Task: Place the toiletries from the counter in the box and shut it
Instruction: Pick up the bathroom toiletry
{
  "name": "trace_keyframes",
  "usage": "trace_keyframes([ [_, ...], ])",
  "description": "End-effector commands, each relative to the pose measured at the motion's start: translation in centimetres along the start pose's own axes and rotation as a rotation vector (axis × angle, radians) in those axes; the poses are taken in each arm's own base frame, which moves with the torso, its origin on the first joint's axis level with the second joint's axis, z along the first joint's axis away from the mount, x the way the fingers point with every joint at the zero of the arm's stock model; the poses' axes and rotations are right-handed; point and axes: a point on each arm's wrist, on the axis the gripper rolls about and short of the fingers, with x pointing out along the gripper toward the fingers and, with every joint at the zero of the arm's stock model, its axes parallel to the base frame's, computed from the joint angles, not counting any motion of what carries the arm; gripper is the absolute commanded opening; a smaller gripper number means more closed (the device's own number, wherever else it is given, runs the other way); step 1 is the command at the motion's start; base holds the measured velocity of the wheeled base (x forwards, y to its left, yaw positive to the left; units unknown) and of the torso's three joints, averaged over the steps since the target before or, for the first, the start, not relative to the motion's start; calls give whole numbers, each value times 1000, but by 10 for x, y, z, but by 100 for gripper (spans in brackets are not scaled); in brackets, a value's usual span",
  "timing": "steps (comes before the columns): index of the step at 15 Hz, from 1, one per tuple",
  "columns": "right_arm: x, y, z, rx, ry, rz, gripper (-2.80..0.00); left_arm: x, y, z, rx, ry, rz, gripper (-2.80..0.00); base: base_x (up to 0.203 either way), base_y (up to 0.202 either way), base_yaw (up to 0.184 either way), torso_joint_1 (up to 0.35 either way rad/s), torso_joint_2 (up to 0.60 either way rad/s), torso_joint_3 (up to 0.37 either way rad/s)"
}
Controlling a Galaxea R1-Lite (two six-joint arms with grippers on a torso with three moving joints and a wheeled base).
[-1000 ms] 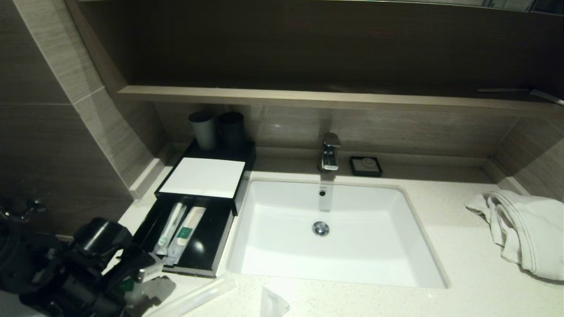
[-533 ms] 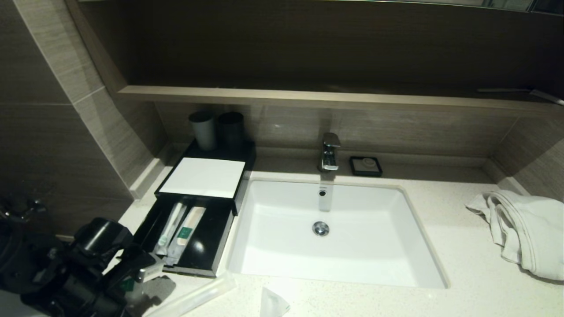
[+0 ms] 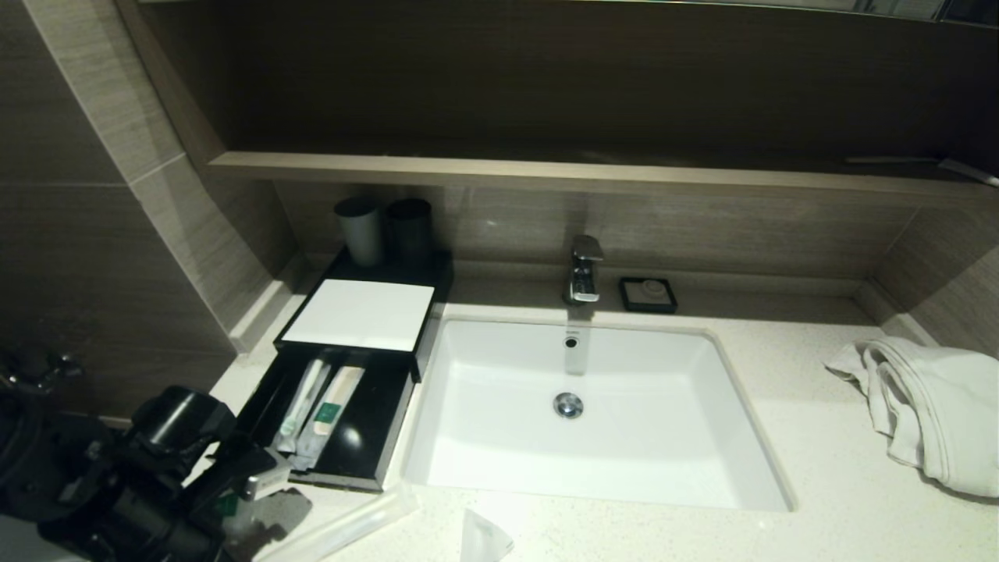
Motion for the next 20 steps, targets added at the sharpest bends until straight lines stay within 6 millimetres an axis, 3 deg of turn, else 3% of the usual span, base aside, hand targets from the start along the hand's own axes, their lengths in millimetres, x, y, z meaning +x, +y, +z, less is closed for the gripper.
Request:
trace_keyframes([
  [1, 0, 0, 0, 0, 0, 0, -280, 0, 0, 0, 2, 3, -2, -280, 0, 0, 0, 0, 0, 0],
  [11, 0, 0, 0, 0, 0, 0, -280, -4, -5, 1, 25, -18, 1, -280, 0, 0, 0, 0, 0, 0],
  [20, 0, 0, 0, 0, 0, 0, -280, -29, -14, 8, 75, -144, 42, -280, 0, 0, 0, 0, 0, 0],
])
